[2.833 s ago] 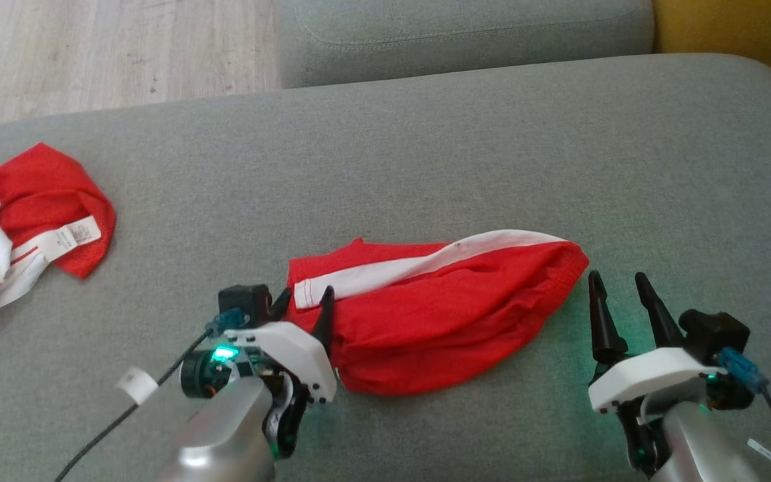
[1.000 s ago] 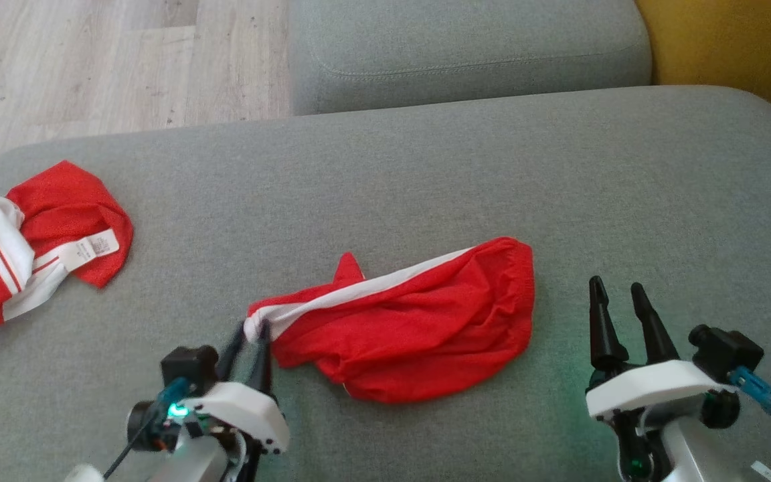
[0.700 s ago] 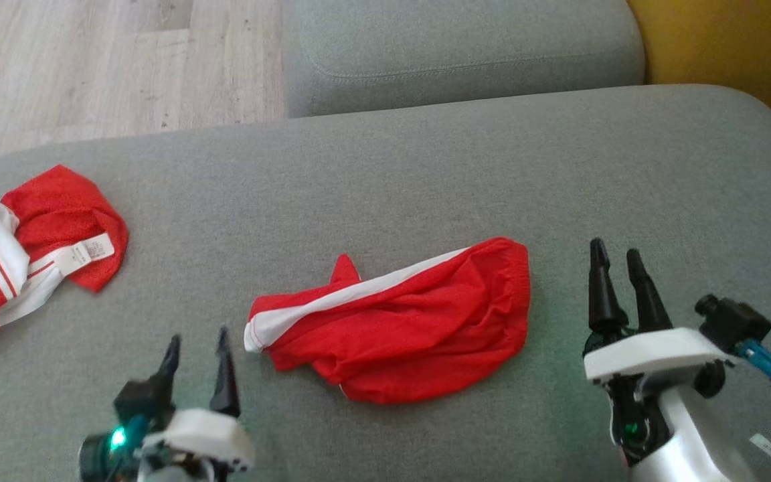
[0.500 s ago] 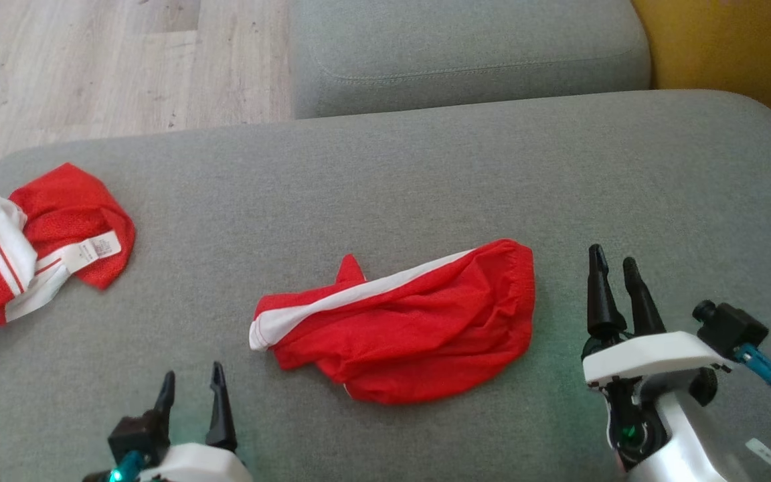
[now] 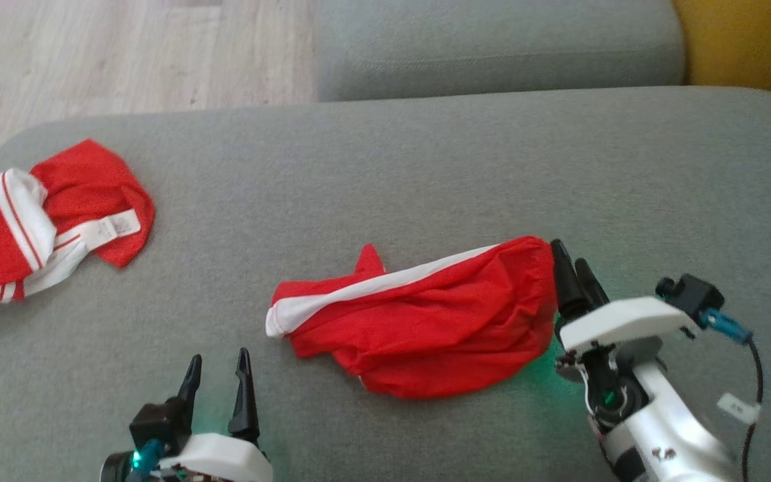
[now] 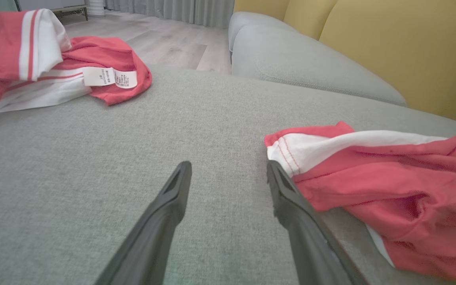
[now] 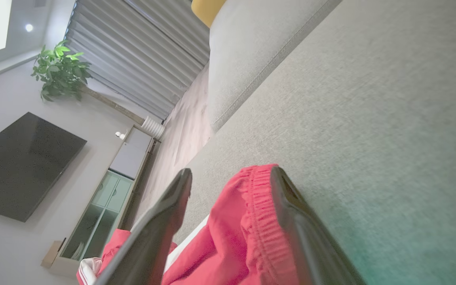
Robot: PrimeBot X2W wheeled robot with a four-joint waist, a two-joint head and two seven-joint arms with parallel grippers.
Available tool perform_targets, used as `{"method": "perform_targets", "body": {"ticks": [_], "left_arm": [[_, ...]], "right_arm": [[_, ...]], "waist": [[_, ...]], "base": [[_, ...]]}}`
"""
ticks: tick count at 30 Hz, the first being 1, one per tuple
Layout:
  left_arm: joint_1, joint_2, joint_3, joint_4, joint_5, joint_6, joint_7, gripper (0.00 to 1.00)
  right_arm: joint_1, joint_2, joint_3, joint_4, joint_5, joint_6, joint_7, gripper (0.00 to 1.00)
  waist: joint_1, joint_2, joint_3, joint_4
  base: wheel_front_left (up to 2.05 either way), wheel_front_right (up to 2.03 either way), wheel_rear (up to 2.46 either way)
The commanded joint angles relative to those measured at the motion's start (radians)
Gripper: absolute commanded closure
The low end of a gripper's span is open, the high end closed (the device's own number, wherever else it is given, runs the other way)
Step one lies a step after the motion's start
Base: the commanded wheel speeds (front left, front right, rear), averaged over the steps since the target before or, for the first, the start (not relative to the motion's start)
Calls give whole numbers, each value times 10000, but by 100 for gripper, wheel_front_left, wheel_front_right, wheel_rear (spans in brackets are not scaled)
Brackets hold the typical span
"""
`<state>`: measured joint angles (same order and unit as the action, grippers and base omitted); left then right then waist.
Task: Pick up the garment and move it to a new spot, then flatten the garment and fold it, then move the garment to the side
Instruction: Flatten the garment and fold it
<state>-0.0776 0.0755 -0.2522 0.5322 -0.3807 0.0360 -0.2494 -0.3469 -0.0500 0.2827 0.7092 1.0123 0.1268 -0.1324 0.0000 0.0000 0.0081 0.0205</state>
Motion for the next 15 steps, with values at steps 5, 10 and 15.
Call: {"method": "perform_targets", "body": {"ticks": [5, 10, 15], "left_arm": [[-566, -86, 534, -155, 277, -181, -124, 0], [-605, -169, 664, -92, 426, -338, -124, 0], [-620, -217, 728, -54, 531, -465, -124, 0]], "right_arm": [[-978, -3, 354, 523, 265, 39, 258, 0], [-1308, -3, 274, 1121, 660, 39, 241, 0], [-1602, -19, 163, 1553, 850, 39, 229, 0]], "waist": [[0, 0, 321, 387], [0, 0, 414, 533], [0, 0, 477, 597]], "base": [[0, 0, 0], [0, 0, 0], [0, 0, 0]]}}
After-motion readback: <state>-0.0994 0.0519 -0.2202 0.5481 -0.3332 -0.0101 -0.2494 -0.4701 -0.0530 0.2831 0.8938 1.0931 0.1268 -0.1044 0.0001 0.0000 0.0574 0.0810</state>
